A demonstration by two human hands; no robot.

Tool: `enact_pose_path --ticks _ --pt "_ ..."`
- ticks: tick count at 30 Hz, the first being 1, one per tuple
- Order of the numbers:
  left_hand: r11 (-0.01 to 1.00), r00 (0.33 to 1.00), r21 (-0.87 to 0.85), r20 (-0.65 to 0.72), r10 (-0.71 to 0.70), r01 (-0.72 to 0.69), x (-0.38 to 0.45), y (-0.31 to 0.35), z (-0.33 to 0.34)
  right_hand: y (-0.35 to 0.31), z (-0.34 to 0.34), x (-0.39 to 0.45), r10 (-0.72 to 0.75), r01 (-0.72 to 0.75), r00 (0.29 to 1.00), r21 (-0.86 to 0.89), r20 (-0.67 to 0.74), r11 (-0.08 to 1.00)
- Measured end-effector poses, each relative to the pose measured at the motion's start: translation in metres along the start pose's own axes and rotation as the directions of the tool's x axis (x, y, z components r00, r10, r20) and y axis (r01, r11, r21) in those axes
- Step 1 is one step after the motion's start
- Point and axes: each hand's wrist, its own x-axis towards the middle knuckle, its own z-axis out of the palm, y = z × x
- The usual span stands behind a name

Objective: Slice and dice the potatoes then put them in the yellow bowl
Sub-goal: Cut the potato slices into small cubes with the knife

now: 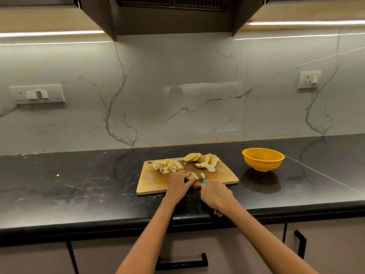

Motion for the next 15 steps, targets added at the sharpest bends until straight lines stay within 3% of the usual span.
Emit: enact_pose_path --ticks 11,15 --pt "1.000 0.999 -0.017 -0.029 0.020 -0.020 0.000 0.004 -0.003 -0.028 -0.006 0.011 -0.017 0.034 0.995 -0.164 0.102 0.986" --pt "0.999 1.000 -0.029 -0.017 0.017 -0.017 -0.002 0.004 -0.002 -0.017 0.002 0.006 -0.065 0.086 0.995 -0.355 0.070 0.931"
